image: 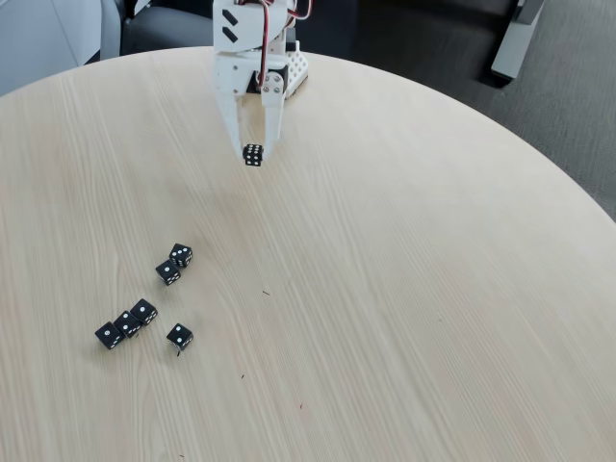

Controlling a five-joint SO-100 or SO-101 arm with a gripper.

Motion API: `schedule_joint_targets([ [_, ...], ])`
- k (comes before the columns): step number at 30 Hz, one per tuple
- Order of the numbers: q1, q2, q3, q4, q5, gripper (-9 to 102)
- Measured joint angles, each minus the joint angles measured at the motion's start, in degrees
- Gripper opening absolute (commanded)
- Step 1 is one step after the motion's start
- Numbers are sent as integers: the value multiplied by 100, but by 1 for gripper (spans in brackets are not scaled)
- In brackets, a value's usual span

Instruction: Pick up the dice with number 6

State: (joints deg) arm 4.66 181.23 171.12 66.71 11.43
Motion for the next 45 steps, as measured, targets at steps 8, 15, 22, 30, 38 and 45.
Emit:
schedule_joint_targets([
  [8, 0, 0, 0, 0, 0, 2],
  [15, -35, 0, 0, 0, 18, 2],
  [22, -18, 0, 0, 0, 53, 2],
  [30, -18, 0, 0, 0, 79, 2],
  [38, -18, 0, 0, 0, 281, 2],
  [45, -352, 0, 0, 0, 492, 2],
])
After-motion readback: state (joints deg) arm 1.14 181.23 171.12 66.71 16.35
